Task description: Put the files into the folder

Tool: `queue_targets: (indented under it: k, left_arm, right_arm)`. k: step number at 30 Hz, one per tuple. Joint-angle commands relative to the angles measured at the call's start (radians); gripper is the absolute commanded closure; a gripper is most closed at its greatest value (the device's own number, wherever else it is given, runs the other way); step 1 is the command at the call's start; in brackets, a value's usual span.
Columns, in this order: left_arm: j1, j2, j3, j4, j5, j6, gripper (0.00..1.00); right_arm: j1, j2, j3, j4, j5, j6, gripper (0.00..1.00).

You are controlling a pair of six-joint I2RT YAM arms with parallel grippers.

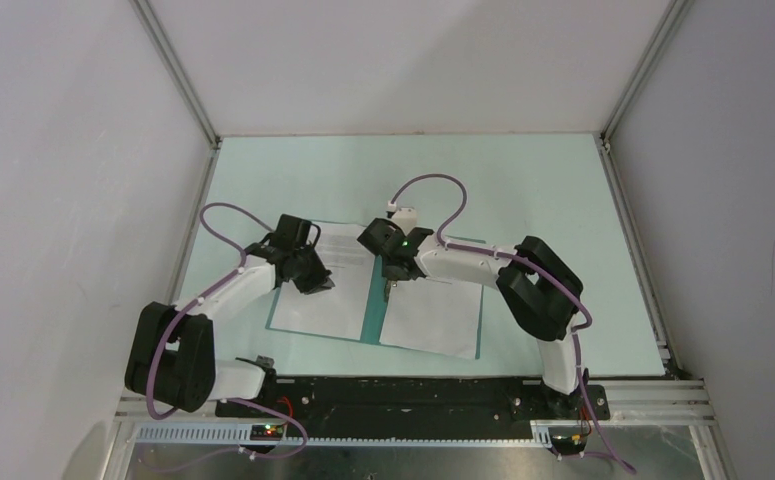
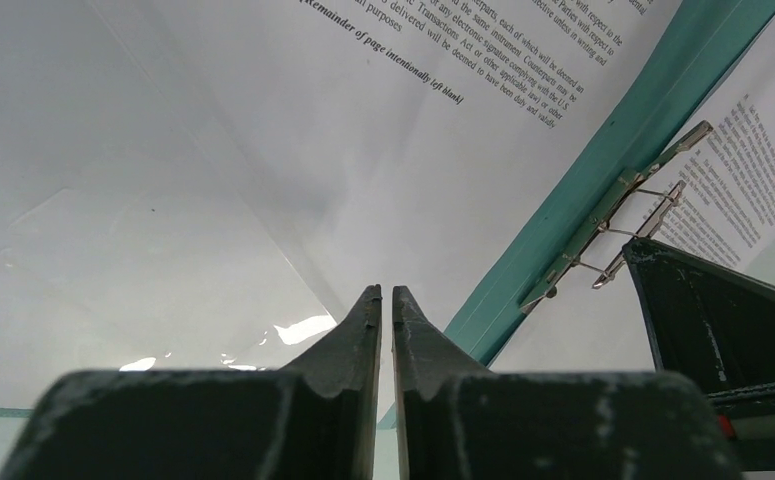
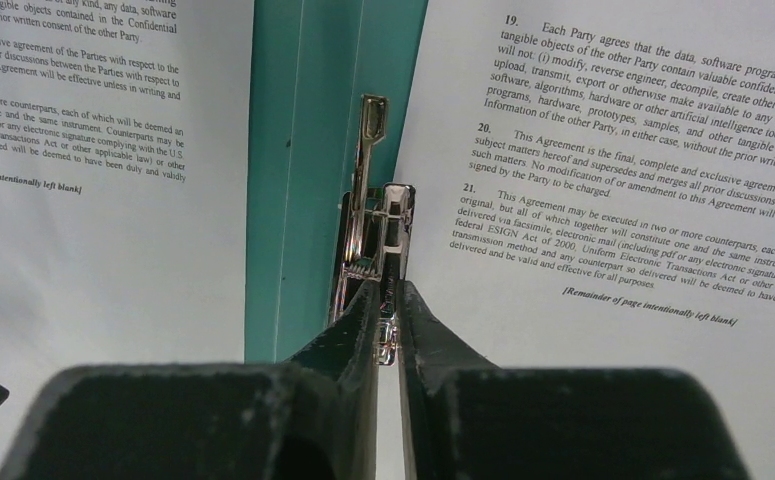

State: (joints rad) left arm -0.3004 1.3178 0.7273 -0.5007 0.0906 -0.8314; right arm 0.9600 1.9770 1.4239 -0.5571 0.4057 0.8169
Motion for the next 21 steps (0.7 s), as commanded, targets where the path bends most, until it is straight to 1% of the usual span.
queue_targets:
  k: [1, 7, 14, 21]
  left_arm:
    - [0.01, -0.019, -0.006, 0.021, 0.011, -0.014, 0.88]
    - [0.011, -0.005, -0.001, 0.023, 0.011, -0.016, 0.88]
    - [0.014, 0.008, 0.008, 0.024, 0.012, -0.019, 0.88]
    - [0.016, 0.015, 0.018, 0.024, 0.015, -0.021, 0.88]
  right_arm:
    - [0.012, 0.006, 0.025, -0.033, -0.012, 0.006, 0.91]
    - [0.029, -0.021, -0.018, -0.036, -0.032, 0.026, 0.95]
    - [0.045, -0.072, -0.105, 0.007, -0.038, 0.055, 0.95]
    - [0.05, -0.104, -0.15, 0.038, -0.042, 0.065, 0.95]
